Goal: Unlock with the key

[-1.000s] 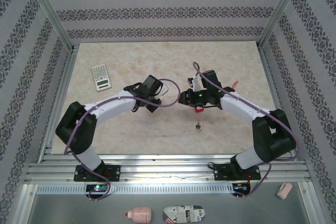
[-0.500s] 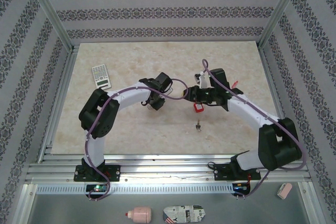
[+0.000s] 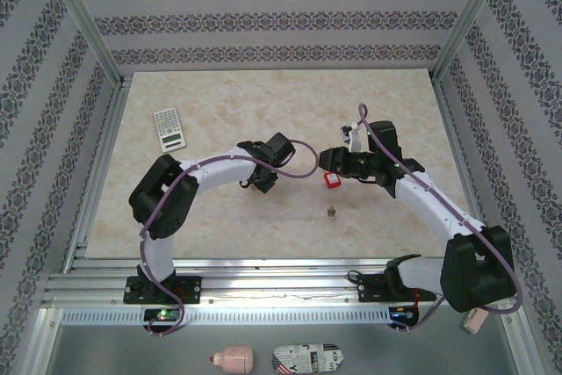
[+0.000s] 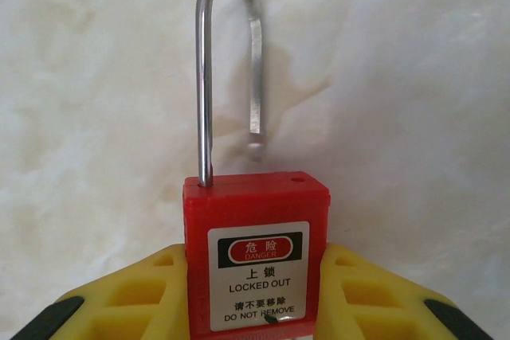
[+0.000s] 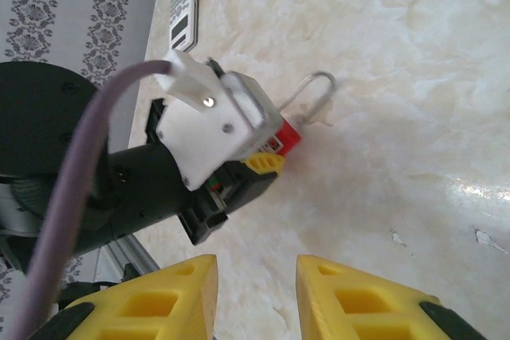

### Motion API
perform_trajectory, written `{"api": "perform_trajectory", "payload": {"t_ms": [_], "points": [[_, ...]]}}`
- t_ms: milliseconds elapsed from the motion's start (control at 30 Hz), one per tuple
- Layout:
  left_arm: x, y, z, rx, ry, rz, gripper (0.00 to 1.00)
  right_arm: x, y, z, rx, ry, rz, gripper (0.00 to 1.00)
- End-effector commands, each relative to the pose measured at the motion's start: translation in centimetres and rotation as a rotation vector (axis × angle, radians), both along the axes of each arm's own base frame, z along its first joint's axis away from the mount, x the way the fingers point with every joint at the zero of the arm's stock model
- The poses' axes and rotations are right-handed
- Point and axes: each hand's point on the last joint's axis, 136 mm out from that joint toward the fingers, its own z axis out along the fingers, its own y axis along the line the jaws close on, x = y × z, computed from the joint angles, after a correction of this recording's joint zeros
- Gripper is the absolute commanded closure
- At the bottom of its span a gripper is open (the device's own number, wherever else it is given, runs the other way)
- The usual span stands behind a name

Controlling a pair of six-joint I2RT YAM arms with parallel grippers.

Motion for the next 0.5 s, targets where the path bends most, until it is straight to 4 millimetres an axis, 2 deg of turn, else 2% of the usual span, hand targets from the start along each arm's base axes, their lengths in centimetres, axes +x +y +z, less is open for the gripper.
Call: {"api": "perform_trajectory", "payload": {"t_ms": [0, 67, 267, 467], "points": [[1.0, 2.3, 3.4, 0.097, -0.124, 0.053, 1.0, -0.5, -0.2, 0.2, 0.016, -0.008, 0.009, 0.67], [0.9, 3.0, 2.9, 0.15, -0.107, 0.05, 1.0, -0.5, -0.1, 0.4, 0.023, -0.01, 0.012, 0.66], [0.7, 2.8, -0.4, 0.202, -0.045, 0.047, 1.0, -0.8, -0.2, 0.7, 0.032, -0.017, 0.019, 0.65], [0.7, 1.7, -1.2, 0.222, -0.032, 0.031, 1.0, -1.0, -1.3, 1.6, 0.055, -0.038, -0.002, 0.65]]}}
